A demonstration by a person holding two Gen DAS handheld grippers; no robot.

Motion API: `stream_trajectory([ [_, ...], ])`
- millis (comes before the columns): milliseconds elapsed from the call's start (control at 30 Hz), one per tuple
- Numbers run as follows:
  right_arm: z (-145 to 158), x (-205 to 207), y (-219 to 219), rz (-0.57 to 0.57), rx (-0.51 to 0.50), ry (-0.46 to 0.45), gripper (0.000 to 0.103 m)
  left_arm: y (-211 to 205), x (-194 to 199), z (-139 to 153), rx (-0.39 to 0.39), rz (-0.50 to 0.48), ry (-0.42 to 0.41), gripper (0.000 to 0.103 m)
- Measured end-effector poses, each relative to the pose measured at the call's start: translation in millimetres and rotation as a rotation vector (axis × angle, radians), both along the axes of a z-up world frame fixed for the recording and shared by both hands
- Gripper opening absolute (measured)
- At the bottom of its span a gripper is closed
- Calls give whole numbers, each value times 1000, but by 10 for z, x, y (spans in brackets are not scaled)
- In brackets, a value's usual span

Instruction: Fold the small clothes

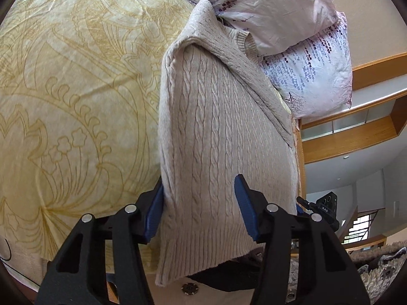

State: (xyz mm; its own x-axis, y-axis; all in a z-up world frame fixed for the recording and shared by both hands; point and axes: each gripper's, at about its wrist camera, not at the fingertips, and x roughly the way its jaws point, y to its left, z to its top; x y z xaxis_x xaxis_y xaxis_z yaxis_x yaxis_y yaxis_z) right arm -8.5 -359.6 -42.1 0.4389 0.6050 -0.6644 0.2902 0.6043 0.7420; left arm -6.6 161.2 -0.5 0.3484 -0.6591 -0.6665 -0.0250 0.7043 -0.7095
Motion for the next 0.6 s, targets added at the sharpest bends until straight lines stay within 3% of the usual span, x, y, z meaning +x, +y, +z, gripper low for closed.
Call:
stream_trajectory([
  [267, -16, -241, 285, 177, 60, 18, 35, -290, -137, -29, -22, -201, 53, 52],
  [333, -16, -260, 360, 201, 64, 10, 28, -324, -136, -28, -24, -212, 56, 52],
  [400, -16, -267, 444, 235, 31, 9, 20, -354, -129, -33, -24, -224, 60, 44],
  [467, 14, -273, 502, 247, -6, -7, 10, -385, -121, -48, -16, -239, 66, 24],
  [600, 181, -250, 492, 211, -65, -106, 8, -365, -85, 10, -30, -226, 32, 12],
])
